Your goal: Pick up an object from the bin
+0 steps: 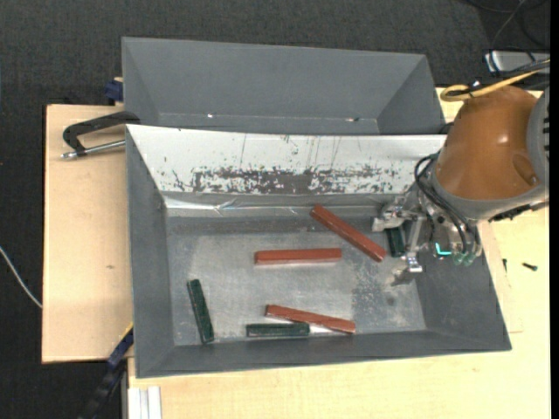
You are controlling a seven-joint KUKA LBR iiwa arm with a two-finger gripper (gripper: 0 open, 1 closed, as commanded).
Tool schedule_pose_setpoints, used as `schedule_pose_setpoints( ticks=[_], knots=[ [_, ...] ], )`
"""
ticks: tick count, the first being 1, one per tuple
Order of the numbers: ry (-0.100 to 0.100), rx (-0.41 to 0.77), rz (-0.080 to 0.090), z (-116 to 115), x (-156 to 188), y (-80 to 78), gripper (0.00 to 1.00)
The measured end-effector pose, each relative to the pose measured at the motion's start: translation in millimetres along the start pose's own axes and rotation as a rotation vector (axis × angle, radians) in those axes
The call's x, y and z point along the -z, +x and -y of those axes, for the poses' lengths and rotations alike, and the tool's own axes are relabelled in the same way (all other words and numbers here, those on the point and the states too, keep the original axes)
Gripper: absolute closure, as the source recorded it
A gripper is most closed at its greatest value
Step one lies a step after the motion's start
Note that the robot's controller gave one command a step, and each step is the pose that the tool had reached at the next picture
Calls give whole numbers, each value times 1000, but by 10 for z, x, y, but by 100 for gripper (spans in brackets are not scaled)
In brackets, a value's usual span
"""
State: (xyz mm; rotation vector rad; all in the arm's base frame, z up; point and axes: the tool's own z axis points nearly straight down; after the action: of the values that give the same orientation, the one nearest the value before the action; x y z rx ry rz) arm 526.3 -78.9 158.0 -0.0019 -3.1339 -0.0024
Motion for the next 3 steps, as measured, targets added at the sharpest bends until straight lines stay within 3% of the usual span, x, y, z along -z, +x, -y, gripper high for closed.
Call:
schedule_pose_setpoints(
  ticks=[1,2,3],
  knots=[
    [1,1,8,-2,41,-19,0],
    [0,-49,15,-37,-566,-375,0],
    [1,79,10,112,-807,-580,100]
  ],
)
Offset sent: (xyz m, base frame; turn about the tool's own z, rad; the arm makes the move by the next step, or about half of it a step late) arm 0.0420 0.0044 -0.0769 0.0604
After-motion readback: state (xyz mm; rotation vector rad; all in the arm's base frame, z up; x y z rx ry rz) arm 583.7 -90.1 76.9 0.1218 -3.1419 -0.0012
